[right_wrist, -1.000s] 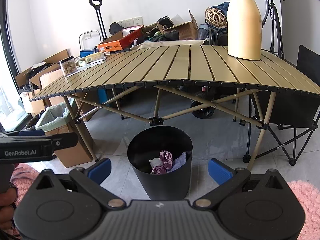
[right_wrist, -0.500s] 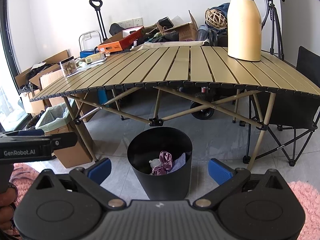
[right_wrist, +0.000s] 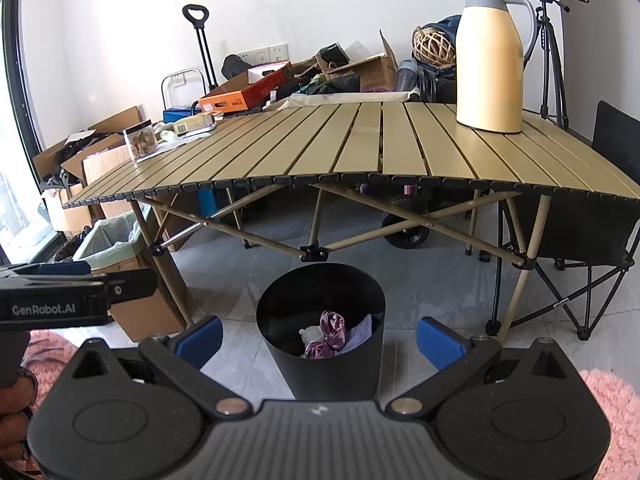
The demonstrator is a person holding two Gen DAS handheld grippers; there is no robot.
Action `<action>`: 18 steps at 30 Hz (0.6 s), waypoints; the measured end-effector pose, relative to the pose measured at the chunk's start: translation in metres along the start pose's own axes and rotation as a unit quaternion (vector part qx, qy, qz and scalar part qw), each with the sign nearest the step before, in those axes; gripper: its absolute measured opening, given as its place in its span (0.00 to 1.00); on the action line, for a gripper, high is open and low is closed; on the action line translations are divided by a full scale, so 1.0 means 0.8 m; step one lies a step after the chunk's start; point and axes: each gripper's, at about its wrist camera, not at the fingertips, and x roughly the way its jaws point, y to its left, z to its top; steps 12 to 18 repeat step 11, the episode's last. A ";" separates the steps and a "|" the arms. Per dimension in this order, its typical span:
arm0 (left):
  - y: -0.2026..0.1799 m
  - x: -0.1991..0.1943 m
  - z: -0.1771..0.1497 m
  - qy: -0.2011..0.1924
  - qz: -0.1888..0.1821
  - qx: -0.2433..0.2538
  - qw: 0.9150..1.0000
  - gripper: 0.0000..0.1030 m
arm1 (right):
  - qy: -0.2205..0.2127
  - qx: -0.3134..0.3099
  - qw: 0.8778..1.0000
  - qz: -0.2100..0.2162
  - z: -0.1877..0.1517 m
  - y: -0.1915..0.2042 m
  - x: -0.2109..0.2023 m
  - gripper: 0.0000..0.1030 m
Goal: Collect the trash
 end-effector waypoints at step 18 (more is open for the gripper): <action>-0.004 -0.006 -0.002 -0.011 0.000 0.008 1.000 1.00 | -0.010 0.000 1.000 0.001 0.000 0.001 -0.006 1.00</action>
